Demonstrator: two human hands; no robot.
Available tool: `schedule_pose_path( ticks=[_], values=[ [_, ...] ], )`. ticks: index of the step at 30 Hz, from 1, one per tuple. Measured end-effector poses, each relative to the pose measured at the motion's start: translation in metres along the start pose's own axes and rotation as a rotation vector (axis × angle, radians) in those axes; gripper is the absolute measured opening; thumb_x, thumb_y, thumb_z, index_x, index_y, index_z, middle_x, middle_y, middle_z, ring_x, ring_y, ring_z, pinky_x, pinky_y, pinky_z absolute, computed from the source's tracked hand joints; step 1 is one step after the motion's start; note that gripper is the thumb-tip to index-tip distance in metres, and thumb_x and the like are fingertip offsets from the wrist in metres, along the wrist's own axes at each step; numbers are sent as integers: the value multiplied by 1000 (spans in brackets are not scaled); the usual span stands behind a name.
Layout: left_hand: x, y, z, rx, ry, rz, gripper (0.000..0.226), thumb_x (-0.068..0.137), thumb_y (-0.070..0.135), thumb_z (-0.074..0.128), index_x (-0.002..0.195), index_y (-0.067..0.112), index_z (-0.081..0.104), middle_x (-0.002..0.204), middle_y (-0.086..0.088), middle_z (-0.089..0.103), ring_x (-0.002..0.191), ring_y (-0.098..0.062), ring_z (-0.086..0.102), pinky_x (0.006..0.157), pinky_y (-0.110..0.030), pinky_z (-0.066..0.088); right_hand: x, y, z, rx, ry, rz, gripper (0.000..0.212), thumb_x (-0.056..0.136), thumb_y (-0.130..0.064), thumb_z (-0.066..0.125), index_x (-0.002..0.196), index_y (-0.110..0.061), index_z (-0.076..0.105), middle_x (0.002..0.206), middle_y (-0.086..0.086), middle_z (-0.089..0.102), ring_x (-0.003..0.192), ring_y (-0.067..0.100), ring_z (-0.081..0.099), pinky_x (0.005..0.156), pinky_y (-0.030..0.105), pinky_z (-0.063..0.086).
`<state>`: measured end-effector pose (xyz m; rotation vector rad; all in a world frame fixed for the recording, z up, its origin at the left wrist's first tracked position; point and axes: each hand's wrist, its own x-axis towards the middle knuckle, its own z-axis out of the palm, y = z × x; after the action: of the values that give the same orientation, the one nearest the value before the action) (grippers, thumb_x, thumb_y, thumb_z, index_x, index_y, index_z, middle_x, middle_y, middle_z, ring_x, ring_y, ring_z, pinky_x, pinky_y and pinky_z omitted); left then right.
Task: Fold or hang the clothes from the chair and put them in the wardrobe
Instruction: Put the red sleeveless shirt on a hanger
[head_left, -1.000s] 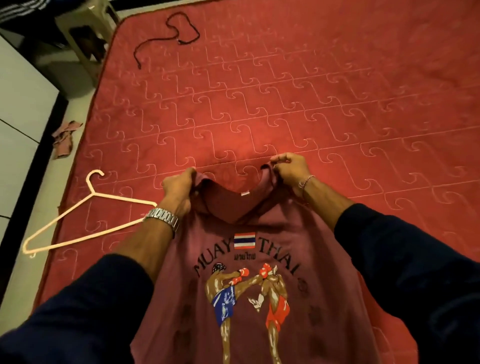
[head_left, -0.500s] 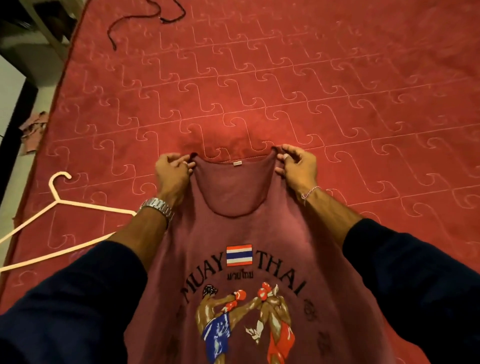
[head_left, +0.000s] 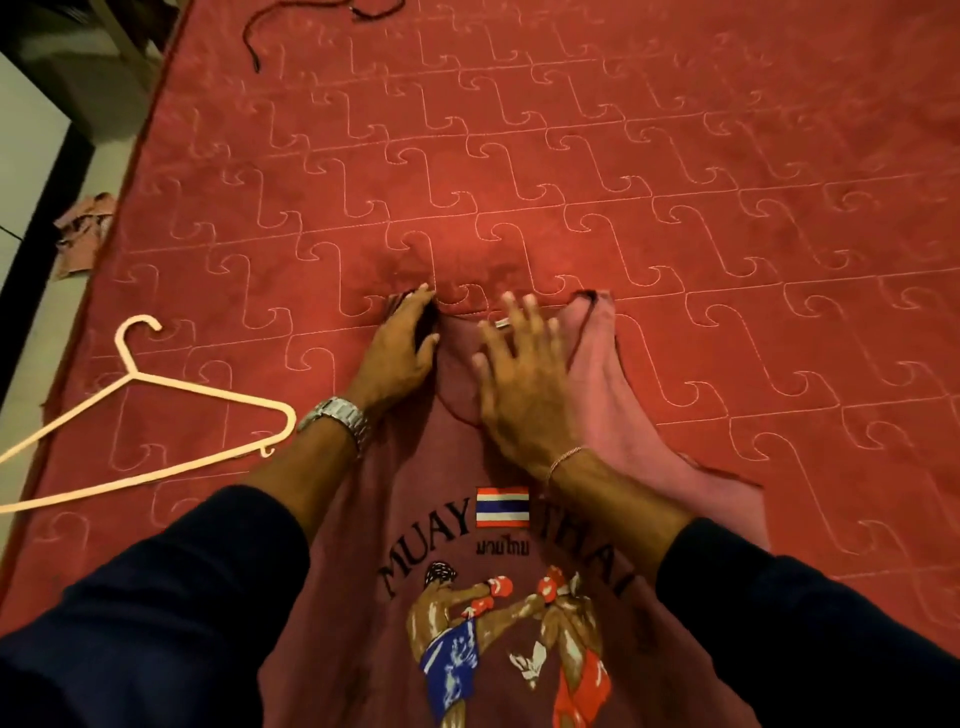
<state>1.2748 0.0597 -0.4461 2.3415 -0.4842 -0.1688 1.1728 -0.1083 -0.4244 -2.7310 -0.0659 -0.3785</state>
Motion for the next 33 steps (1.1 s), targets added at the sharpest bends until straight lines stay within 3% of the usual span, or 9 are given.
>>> schedule_pose_path(
  ticks=[4, 8, 10, 13, 16, 21, 24, 28, 33],
  values=[
    [-7, -1, -34, -192, 47, -3, 52, 84, 0, 54, 135, 8, 57, 137, -5, 60, 129, -16, 56, 113, -40, 42, -20, -53, 12, 58, -16, -236, 38, 100, -26, 51, 133, -7, 58, 145, 15, 50, 135, 33, 44, 111, 47, 38],
    [-36, -3, -61, -264, 89, -48, 44, 84, -10, 56, 120, 12, 66, 124, -1, 68, 119, -9, 63, 106, -33, 49, -27, -77, 32, 108, -220, -285, 40, 93, -37, 59, 124, -13, 61, 133, 12, 55, 118, 33, 52, 87, 47, 49],
    [-57, -8, -72, -241, 75, -69, 38, 85, -9, 60, 116, 13, 68, 121, 0, 70, 116, -7, 64, 102, -28, 51, -26, -83, 37, 37, -281, -246, 48, 91, -53, 54, 128, -22, 60, 135, 13, 53, 115, 36, 50, 86, 47, 47],
    [-95, -21, -87, -60, 96, -64, 20, 82, 0, 72, 100, 9, 71, 98, -2, 74, 89, -14, 70, 81, -35, 58, -24, -93, 42, -119, -326, -207, 56, 88, -68, 42, 124, -30, 62, 127, 13, 59, 107, 36, 52, 87, 47, 41],
    [-137, -34, -99, 173, -101, -82, 17, 80, 23, 81, 91, 15, 71, 83, 3, 71, 74, -15, 65, 68, -39, 55, -16, -87, 45, -154, -350, -134, 63, 95, -65, 25, 119, -26, 67, 111, 11, 67, 108, 34, 56, 99, 54, 35],
    [-162, -46, -110, 163, -234, -131, 17, 80, 24, 82, 94, 23, 72, 83, 8, 69, 73, -7, 63, 65, -30, 52, 4, -64, 56, -225, -349, -189, 54, 103, -48, 22, 155, -37, 32, 118, 8, 62, 116, 31, 49, 108, 65, 27],
    [-160, -45, -112, 153, -284, -194, 8, 84, 15, 77, 83, 20, 71, 80, 7, 69, 71, -7, 63, 66, -27, 50, 10, -67, 57, -245, -420, -166, 60, 101, -57, 25, 158, -38, 19, 142, 9, 51, 137, 33, 35, 112, 69, 17],
    [-158, -42, -119, -9, -235, -340, 19, 87, 6, 67, 73, 17, 60, 68, 4, 64, 59, -8, 59, 58, -27, 47, 15, -61, 54, -265, -420, -12, 79, 85, -85, 18, 155, -51, 7, 167, 7, 8, 152, 41, -8, 106, 79, -6],
    [-162, -28, -120, -509, -88, -495, 26, 84, -11, 65, 70, 8, 55, 75, -6, 66, 71, -8, 62, 54, -14, 46, 18, -56, 55, -269, -482, 15, 85, 77, -93, 12, 152, -56, -4, 168, 2, -13, 150, 44, -17, 104, 82, -6]
  ],
)
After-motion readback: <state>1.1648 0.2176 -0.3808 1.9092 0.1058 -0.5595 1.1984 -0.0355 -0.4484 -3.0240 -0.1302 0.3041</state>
